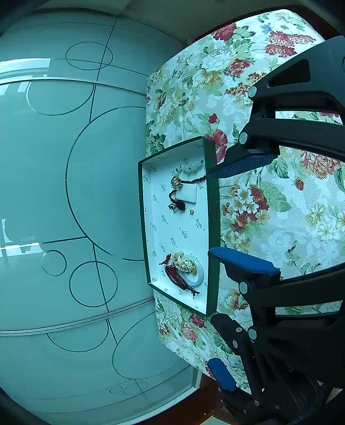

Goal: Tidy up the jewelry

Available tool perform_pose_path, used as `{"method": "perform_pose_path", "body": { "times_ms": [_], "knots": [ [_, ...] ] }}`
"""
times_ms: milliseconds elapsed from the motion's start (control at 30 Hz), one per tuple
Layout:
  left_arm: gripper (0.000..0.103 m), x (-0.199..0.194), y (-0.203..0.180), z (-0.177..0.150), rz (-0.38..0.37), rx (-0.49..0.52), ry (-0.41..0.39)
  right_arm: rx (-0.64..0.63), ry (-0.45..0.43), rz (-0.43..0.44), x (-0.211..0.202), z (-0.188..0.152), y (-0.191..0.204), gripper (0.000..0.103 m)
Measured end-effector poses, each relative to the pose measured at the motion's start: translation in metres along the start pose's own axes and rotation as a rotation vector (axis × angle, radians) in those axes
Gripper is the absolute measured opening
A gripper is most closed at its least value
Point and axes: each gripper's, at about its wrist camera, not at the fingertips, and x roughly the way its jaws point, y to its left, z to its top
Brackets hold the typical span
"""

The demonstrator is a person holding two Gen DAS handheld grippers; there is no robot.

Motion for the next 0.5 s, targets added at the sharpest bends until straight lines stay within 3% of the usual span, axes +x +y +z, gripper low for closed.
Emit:
{"method": "perform_pose_path", "body": {
  "times_ms": [500],
  "knots": [
    [0.085,-0.0044,0.0022,-0.0006,0.009,0.005,-0.018,-0.002,-0.004,0.000,-0.0028,0.0001,0.0020,0.054]
  ]
}}
